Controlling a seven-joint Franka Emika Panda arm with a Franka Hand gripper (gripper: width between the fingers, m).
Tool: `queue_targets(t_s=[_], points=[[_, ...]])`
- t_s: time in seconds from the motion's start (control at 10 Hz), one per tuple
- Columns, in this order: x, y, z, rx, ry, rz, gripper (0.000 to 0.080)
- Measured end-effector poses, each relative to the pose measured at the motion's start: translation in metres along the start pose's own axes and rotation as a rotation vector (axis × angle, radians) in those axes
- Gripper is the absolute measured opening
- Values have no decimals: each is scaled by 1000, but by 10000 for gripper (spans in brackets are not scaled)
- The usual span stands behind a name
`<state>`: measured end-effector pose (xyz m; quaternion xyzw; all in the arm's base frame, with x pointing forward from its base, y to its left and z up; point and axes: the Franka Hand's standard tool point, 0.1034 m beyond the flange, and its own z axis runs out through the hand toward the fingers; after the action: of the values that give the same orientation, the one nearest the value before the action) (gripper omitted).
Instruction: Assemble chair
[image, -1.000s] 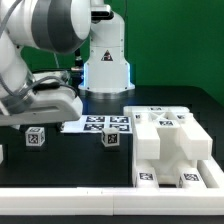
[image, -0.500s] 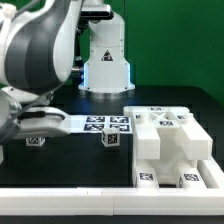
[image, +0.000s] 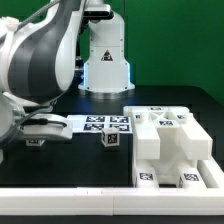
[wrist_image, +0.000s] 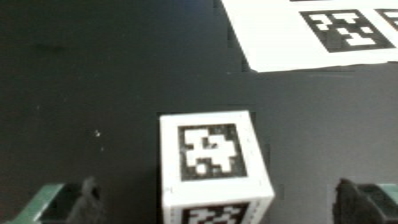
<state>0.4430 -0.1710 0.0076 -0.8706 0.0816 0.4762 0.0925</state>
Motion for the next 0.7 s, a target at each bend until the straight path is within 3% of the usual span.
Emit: queue_targets(t_s=[0.3,0.5,0.6,0.7], points=[[0,1,3,2,0,1,649],[0,1,4,2,-1,1,391],[0,1,4,2,-2,1,391],[0,1,4,1,1,1,281]])
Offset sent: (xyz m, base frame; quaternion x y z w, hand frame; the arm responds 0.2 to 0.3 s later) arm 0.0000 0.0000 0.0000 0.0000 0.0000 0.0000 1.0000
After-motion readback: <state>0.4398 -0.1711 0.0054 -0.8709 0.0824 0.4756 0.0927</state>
